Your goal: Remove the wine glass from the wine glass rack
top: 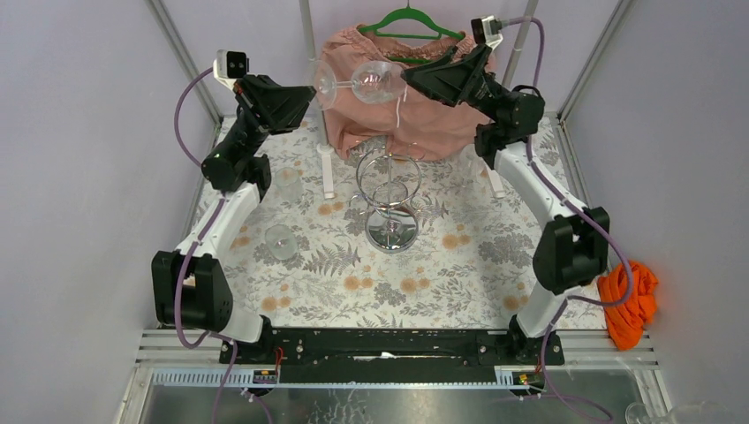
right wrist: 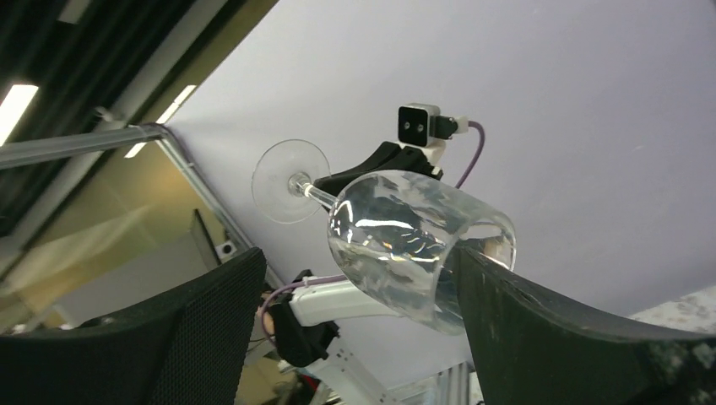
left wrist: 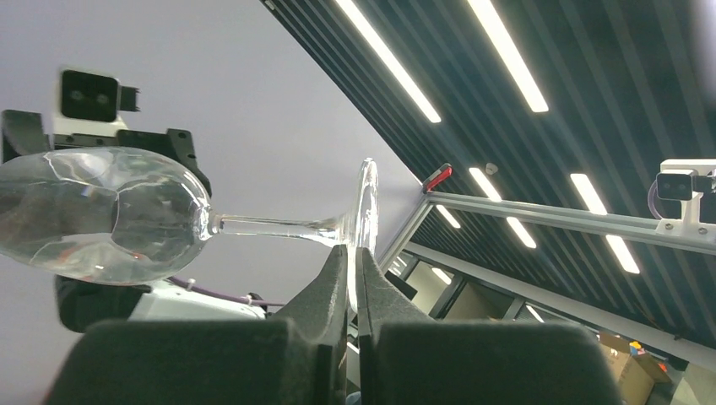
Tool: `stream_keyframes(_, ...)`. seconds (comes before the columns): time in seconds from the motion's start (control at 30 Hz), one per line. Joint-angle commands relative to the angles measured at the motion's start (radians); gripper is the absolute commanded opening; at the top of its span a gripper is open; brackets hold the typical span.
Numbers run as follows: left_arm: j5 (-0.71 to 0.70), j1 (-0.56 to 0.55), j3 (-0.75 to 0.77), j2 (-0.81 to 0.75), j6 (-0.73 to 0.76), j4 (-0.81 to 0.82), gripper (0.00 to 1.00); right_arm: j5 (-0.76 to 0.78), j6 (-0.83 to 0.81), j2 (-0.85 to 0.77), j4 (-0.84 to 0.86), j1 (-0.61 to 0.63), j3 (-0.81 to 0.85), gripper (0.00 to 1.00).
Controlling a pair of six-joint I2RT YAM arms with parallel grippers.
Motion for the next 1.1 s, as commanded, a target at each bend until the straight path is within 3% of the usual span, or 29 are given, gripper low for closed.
stream_keyframes(0.0, -0.03, -0.009, 0.055, 0.014, -0.244, 0.099, 0.0, -0.027, 0.273, 0.083, 0.276, -0.002, 0.082, 0.88)
stream_keyframes(0.27, -0.018, -0.01, 0.056, 0.023, -0.235, 0.099, 0.0, 0.02, 0.44, 0.154, 0.481, 0.0, 0.131, 0.79)
stream_keyframes(0.63, -0.009, -0.08, 0.115, 0.07, -0.194, 0.096, 0.0, -0.015, 0.5, 0.168, 0.48, 0.048, 0.212, 0.73)
stream_keyframes(0.8, -0.008, -0.117, 0.127, 0.081, -0.182, 0.095, 0.0, -0.012, 0.499, 0.171, 0.484, 0.083, 0.197, 0.58)
stream_keyframes(1.07, -0.001, -0.116, 0.081, 0.069, -0.171, 0.095, 0.0, 0.02, 0.488, 0.133, 0.484, 0.09, 0.171, 0.22)
